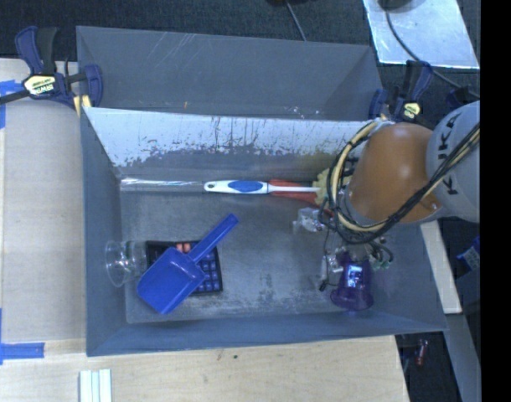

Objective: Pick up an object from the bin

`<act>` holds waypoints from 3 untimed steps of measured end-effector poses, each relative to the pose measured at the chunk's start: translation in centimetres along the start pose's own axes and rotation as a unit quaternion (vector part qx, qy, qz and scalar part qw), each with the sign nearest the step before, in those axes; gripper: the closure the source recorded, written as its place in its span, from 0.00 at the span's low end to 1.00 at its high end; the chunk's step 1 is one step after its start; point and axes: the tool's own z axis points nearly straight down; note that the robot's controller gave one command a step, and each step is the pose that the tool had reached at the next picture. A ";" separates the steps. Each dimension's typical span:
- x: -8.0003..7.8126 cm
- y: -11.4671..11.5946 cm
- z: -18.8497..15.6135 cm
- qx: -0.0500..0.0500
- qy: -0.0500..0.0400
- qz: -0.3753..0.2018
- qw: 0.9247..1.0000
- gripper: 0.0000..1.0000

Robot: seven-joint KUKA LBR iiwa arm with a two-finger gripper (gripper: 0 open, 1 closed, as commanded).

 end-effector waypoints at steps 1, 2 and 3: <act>0.2 2.3 0.9 0.000 0.005 0.264 0.964 0.00; 4.7 -3.6 1.1 0.000 -0.001 0.017 1.000 1.00; 4.7 -3.6 1.1 0.001 -0.001 0.016 1.000 1.00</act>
Offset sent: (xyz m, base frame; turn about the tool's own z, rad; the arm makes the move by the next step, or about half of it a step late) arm -0.0400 -0.0436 -0.0118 0.0329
